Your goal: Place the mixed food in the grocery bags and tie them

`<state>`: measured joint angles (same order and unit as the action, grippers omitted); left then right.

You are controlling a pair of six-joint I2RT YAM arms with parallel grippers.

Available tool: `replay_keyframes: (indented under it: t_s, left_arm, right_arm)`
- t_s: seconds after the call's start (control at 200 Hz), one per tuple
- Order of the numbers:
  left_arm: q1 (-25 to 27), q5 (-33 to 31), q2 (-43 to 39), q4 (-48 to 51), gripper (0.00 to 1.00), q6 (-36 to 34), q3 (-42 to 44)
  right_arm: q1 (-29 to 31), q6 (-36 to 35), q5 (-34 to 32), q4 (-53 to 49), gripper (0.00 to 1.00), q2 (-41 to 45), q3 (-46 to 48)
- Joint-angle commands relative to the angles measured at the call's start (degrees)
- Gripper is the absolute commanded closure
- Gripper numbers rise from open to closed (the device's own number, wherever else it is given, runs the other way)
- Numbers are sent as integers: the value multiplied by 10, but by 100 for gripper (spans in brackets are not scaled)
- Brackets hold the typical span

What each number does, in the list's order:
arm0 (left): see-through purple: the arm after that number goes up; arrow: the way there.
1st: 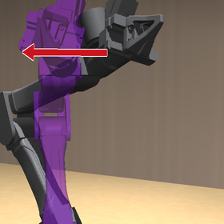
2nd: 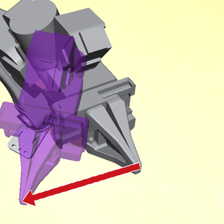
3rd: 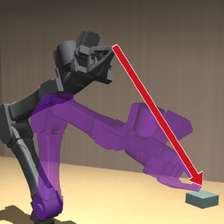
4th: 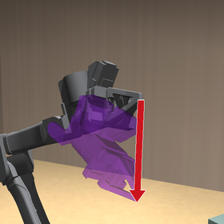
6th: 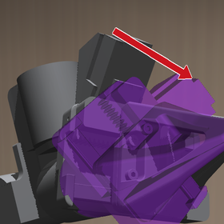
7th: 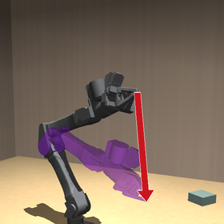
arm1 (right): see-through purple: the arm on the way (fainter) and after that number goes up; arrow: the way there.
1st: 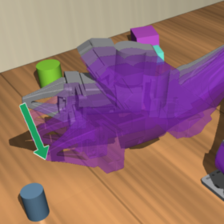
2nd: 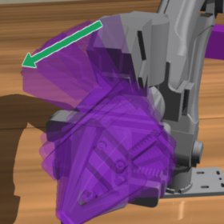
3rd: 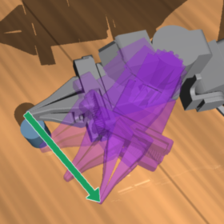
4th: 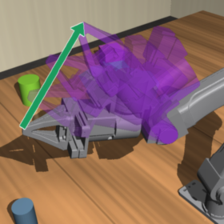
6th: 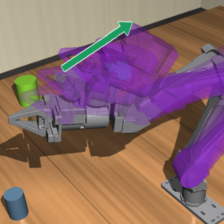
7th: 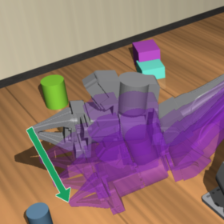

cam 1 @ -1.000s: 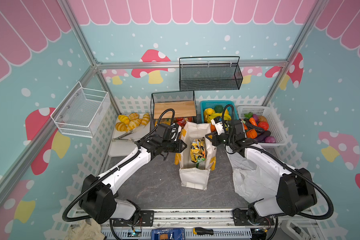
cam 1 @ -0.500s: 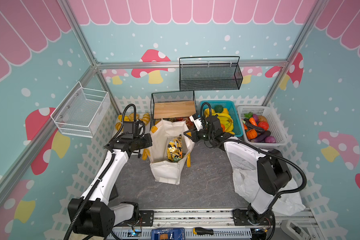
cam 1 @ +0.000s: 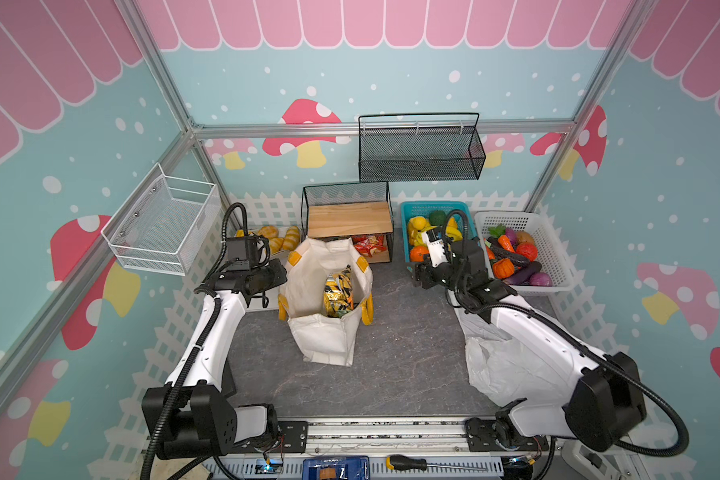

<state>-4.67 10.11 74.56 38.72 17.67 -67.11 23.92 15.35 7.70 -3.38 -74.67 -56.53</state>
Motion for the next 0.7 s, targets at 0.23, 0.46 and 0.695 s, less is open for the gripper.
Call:
replay_keyframes:
  t_s: [0.23, 0.46, 0.695]
  left_arm:
    - [15, 82, -79, -26, 50, 12, -26]
    - [56, 128, -86, -55, 45, 18, -31]
    - [107, 144, -80, -51, 45, 13, -32]
  right_arm:
    - [-120, 45, -208, -160, 5, 101, 107]
    - [-140, 65, -312, -226, 3, 73, 111]
    - [-153, 28, -376, -247, 0, 39, 98]
